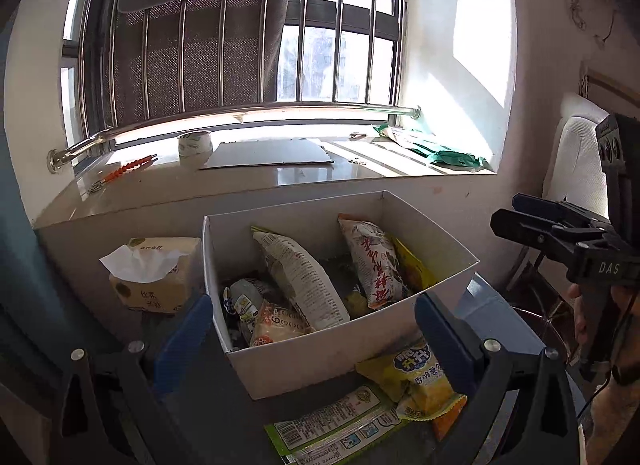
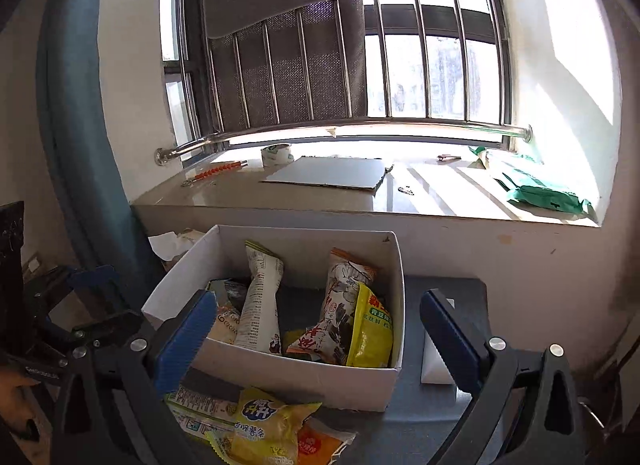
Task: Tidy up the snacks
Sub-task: 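Lift both open tools out of the box back toward the pile, then grasp the yellow potato-stick bag with the right tool while the left tool grasps the green striped bag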
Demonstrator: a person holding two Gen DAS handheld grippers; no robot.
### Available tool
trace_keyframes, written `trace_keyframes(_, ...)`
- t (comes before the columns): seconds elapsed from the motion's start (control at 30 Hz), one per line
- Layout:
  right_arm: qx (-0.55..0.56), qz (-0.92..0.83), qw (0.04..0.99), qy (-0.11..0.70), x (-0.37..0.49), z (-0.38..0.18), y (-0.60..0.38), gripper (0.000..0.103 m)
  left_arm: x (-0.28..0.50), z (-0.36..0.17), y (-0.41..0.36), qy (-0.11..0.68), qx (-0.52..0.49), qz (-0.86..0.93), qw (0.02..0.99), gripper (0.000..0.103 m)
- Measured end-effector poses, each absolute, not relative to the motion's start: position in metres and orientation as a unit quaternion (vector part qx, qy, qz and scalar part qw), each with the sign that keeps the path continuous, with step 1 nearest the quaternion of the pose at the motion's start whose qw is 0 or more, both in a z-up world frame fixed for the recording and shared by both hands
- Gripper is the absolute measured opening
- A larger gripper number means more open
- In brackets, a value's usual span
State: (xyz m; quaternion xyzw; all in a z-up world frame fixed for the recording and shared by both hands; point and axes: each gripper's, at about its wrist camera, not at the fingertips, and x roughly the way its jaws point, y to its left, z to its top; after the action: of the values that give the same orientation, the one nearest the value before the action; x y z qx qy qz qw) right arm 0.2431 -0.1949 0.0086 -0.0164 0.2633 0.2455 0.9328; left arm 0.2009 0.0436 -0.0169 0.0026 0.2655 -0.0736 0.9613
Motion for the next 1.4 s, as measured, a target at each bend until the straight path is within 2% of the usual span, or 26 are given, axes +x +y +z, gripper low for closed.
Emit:
trace_keyframes(0.2, -0.022, 0.261, 0.929, 0.263, 0.186, -0.004, -0.212, 0.103, 0.154, -0.023, 0.030, 0.260, 0.001, -0.100, 0.960, 0.103)
trace_keyframes(0.37, 0.000, 0.262, 0.926, 0.271, 0.134, -0.040, -0.227, 0.103, 0.114, -0.050, 0.021, 0.269, -0.009, -0.108, 0.957, 0.103)
trace_keyframes(0.53, 0.060, 0.249, 0.909, 0.328, 0.101, -0.095, -0.242, 0.103, 0.079, -0.089, 0.030, 0.304, -0.080, -0.106, 0.943, 0.103)
trace_keyframes(0.6, 0.050, 0.259, 0.892, 0.367, 0.099, -0.113, -0.238, 0.103, 0.069, -0.101, 0.030, 0.320, -0.085, -0.098, 0.939, 0.103)
trace_keyframes(0.7, 0.032, 0.260, 0.891, 0.372, 0.097, -0.120, -0.231, 0.103, 0.053, -0.111, 0.027, 0.325, -0.077, -0.098, 0.938, 0.103)
trace_keyframes(1.0, 0.003, 0.266, 0.889, 0.373, 0.147, -0.110, -0.196, 0.103, 0.044, -0.118, 0.026, 0.328, -0.064, -0.106, 0.936, 0.103)
trace_keyframes(1.37, 0.020, 0.244, 0.849, 0.468, 0.245, -0.139, -0.160, 0.103, 0.042, -0.121, 0.043, 0.331, -0.080, -0.095, 0.936, 0.103)
trace_keyframes(1.4, 0.027, 0.245, 0.844, 0.476, 0.249, -0.143, -0.160, 0.099, 0.043, -0.122, 0.045, 0.333, -0.082, -0.091, 0.935, 0.103)
